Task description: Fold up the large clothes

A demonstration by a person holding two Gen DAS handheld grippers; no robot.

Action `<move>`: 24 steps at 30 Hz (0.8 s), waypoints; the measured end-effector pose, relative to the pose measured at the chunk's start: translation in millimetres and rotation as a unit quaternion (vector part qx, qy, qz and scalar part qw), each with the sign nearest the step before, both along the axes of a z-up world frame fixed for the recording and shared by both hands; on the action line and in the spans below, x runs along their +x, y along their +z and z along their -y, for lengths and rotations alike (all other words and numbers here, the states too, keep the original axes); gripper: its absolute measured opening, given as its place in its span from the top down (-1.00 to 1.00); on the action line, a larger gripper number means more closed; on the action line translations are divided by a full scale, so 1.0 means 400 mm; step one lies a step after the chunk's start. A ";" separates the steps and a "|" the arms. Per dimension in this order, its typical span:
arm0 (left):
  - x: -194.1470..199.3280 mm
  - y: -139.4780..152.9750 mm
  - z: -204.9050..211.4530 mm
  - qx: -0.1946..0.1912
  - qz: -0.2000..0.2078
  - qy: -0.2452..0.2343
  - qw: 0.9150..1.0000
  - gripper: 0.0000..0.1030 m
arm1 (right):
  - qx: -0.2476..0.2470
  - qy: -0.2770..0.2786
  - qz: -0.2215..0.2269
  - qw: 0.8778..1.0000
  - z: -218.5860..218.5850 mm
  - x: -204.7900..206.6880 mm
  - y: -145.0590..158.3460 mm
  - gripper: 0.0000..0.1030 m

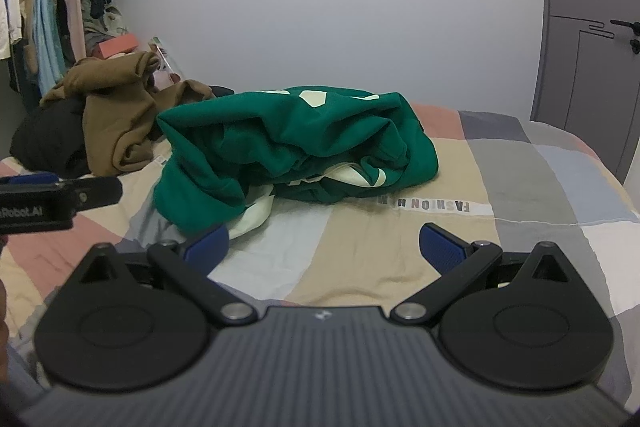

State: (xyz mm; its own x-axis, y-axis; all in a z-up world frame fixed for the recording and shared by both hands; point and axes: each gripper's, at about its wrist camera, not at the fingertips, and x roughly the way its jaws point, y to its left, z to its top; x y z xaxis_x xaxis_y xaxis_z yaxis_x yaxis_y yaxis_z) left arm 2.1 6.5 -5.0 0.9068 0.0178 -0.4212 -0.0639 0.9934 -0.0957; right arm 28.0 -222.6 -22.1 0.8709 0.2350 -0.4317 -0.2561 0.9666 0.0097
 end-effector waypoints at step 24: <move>0.002 -0.001 0.002 0.001 -0.001 0.001 1.000 -1.00 | 0.001 -0.003 -0.002 1.000 0.003 -0.008 -0.003 -1.00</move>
State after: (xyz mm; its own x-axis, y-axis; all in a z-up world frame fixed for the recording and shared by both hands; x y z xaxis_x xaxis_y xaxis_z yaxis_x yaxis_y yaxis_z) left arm 3.0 5.6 -5.3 0.9063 0.0208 -0.4222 -0.0660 0.9935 -0.0928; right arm 24.8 -223.7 -23.3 0.8700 0.2312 -0.4354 -0.2506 0.9680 0.0131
